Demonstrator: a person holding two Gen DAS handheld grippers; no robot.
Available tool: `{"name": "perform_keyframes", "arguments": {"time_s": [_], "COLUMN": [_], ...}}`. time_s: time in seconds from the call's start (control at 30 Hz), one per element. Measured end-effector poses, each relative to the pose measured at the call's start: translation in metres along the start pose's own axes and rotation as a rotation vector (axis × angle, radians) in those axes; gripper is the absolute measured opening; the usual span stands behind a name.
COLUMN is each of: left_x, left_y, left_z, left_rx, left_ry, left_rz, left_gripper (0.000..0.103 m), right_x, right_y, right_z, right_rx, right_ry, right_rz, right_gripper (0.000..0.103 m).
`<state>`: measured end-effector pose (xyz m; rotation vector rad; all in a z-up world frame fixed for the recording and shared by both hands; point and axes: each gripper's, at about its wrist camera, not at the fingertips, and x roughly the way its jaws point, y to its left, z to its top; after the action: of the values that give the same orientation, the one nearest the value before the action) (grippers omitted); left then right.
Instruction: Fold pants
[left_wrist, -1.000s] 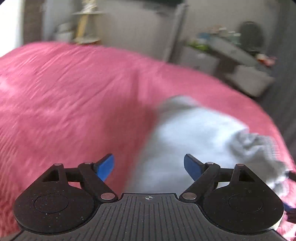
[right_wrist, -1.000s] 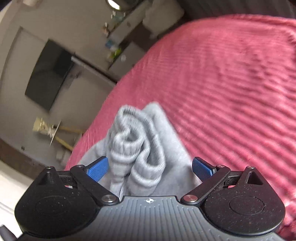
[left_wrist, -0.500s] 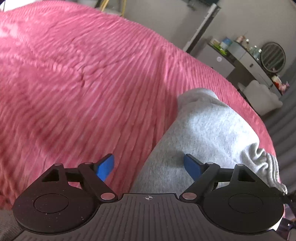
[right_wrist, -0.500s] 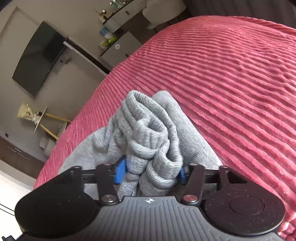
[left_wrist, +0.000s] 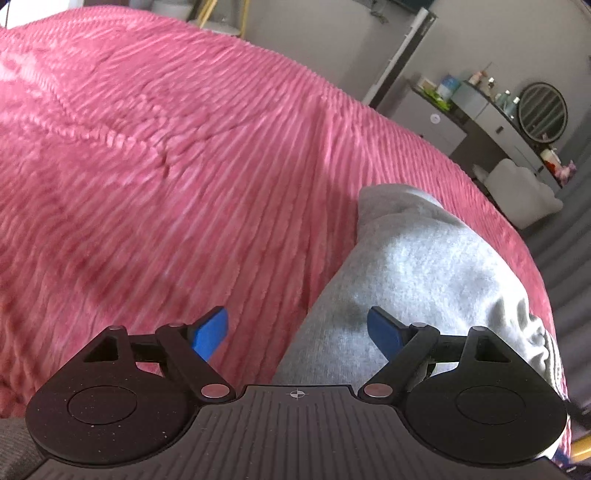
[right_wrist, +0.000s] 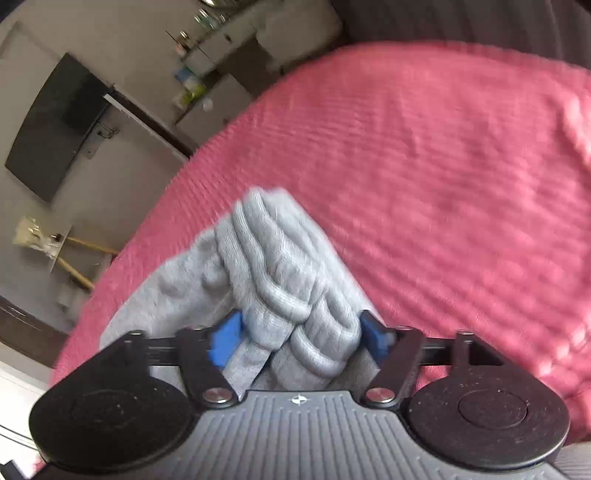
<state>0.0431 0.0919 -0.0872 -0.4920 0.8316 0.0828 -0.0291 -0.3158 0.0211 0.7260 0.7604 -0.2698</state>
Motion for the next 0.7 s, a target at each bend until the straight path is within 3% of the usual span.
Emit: {"name": "perform_keyframes", "arguments": {"time_s": [0.03,0.1,0.17,0.23,0.3,0.37,0.43,0.5,0.6,0.7], "left_x": [-0.001,0.0,0.002,0.003,0.005,0.009,0.013,0.016,0.017,0.016], "left_y": [-0.001,-0.005,-0.009,-0.013,-0.017,-0.021,-0.025,-0.028,-0.03,-0.026], "left_z": [0.0,-0.001,-0.002,-0.004,-0.007,-0.01,-0.013,-0.015,-0.016,-0.015], "left_rx": [0.009,0.031,0.059,0.088,0.12,0.158,0.193,0.221,0.242,0.224], "left_ry": [-0.006,-0.013,-0.006,0.007,0.035,0.076,0.116,0.136,0.161,0.195], "left_rz": [0.0,0.002,0.001,0.012,0.029,0.057,0.088,0.107,0.117,0.113], "left_gripper": [0.087,0.087,0.087,0.088,0.089,0.09,0.091,0.091,0.091,0.091], "right_x": [-0.01,-0.025,-0.036,-0.035,-0.025,0.004,0.042,0.048,0.04,0.014], "right_y": [0.007,0.022,0.036,0.049,0.059,0.062,0.055,0.042,0.025,0.018], "right_z": [0.0,0.001,-0.001,-0.007,-0.019,-0.032,-0.027,-0.016,-0.005,-0.007], "right_rx": [-0.057,-0.148,-0.225,-0.339,-0.464,-0.561,-0.526,-0.426,-0.298,-0.253], "right_ry": [-0.058,-0.136,-0.189,-0.25,-0.297,-0.226,-0.008,0.046,0.039,-0.124], "right_rz": [-0.035,-0.023,0.061,0.082,0.024,-0.124,-0.251,-0.209,-0.127,-0.076], "right_gripper": [0.076,0.076,0.085,0.096,0.097,0.097,0.097,0.097,0.097,0.097]}}
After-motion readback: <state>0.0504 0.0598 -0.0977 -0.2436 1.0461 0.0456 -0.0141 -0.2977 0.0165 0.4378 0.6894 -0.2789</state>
